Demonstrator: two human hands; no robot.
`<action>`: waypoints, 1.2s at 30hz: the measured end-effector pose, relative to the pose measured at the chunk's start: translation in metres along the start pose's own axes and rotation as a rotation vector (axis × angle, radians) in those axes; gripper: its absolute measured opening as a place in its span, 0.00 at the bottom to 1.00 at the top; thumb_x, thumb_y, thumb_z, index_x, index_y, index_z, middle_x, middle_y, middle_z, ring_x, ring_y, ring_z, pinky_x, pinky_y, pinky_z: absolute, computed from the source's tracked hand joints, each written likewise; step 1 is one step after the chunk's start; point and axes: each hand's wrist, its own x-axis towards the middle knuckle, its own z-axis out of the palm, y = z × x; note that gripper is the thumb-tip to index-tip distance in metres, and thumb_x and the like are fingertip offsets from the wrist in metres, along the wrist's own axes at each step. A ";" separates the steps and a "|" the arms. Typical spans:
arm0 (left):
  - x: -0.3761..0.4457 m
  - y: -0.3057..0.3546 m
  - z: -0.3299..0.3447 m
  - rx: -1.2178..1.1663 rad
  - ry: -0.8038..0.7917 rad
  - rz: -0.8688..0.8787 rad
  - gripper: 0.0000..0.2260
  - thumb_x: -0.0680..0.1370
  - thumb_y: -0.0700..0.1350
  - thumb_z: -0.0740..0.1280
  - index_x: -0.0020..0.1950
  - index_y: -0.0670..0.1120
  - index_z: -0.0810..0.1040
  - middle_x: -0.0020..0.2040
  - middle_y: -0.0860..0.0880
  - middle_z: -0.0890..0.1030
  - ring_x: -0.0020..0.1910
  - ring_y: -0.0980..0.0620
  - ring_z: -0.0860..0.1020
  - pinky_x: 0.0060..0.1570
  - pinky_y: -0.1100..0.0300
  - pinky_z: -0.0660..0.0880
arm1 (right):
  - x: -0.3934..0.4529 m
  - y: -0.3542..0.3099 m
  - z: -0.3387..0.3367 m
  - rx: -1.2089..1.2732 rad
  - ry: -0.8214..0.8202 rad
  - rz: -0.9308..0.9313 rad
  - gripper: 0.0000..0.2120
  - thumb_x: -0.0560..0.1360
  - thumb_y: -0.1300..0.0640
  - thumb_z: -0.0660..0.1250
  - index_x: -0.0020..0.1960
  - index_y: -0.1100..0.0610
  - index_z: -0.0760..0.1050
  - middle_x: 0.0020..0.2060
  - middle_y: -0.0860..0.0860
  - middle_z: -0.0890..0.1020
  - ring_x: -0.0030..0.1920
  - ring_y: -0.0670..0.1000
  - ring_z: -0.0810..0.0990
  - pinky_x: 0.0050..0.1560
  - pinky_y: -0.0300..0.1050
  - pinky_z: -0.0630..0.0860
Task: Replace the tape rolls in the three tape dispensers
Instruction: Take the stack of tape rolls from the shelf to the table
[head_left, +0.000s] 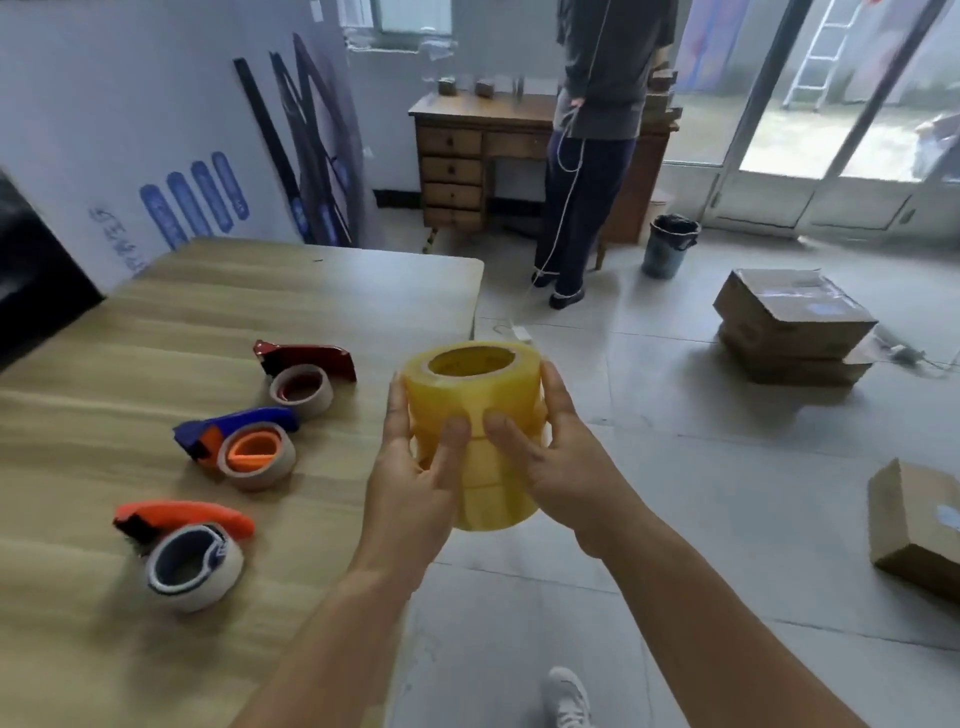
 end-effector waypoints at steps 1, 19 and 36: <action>0.010 -0.001 0.003 0.008 0.049 0.000 0.38 0.68 0.64 0.64 0.74 0.68 0.50 0.66 0.59 0.72 0.63 0.52 0.74 0.57 0.49 0.77 | 0.018 0.001 -0.001 0.000 -0.048 -0.008 0.38 0.68 0.35 0.66 0.70 0.29 0.46 0.50 0.25 0.67 0.47 0.32 0.71 0.38 0.31 0.71; 0.090 -0.022 -0.044 0.012 0.781 0.029 0.39 0.67 0.67 0.69 0.74 0.63 0.56 0.70 0.58 0.71 0.66 0.57 0.72 0.63 0.52 0.73 | 0.191 -0.009 0.082 0.035 -0.764 -0.046 0.27 0.72 0.48 0.71 0.57 0.26 0.59 0.43 0.26 0.76 0.42 0.26 0.76 0.33 0.25 0.73; 0.093 -0.002 -0.193 0.091 1.126 0.008 0.36 0.65 0.61 0.71 0.70 0.66 0.58 0.59 0.63 0.71 0.55 0.68 0.72 0.50 0.60 0.75 | 0.223 -0.053 0.265 0.076 -1.116 -0.051 0.36 0.65 0.31 0.64 0.69 0.34 0.56 0.64 0.45 0.72 0.61 0.48 0.75 0.61 0.53 0.74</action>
